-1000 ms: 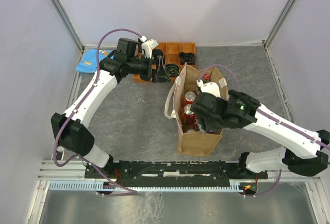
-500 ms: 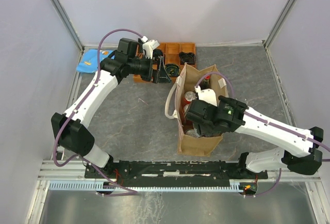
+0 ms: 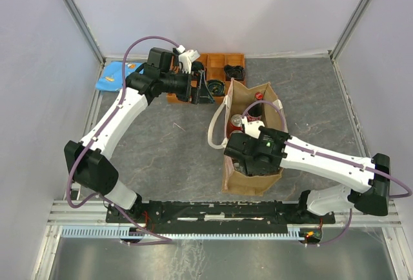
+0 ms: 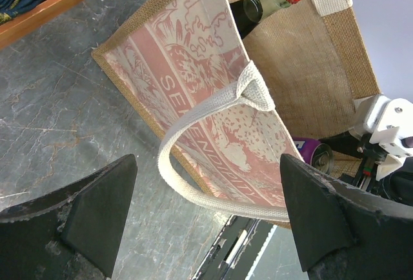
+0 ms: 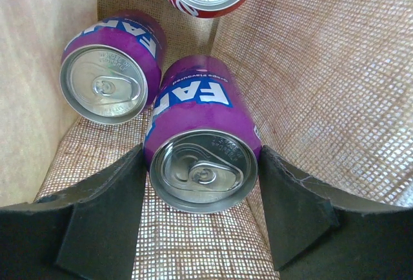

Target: Place the beverage into the canvas bag

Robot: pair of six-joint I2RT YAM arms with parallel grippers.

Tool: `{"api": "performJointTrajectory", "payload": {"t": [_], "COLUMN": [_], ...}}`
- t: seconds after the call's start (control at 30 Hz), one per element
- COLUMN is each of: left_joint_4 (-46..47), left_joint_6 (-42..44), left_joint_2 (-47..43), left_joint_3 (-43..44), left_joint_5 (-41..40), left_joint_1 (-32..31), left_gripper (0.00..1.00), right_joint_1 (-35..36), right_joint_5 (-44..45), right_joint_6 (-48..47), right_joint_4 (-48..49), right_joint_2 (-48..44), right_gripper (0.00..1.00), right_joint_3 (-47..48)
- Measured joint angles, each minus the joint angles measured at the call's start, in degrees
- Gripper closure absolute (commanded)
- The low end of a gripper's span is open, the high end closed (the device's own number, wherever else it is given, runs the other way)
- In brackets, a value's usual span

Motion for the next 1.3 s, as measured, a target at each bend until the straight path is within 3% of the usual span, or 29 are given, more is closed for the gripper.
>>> {"api": "performJointTrajectory", "payload": {"t": [0.77,1.3], "left_joint_4": [0.0,0.0], "left_joint_6": [0.0,0.0], "left_joint_2": [0.0,-0.1], "left_joint_3": [-1.2,-1.4], "left_joint_5": [0.0,0.0], "left_joint_1": [-0.2,-0.2], "left_gripper": [0.03,0.03], "right_joint_1": [-0.3,-0.7], "right_joint_5": [-4.7,-5.0], "right_joint_6": [-0.3,-2.4], "right_joint_4": [9.6,10.7], "right_joint_2": [5.2,5.6], "right_gripper": [1.00,1.00], "right_joint_3": [-9.3,-10.2]}}
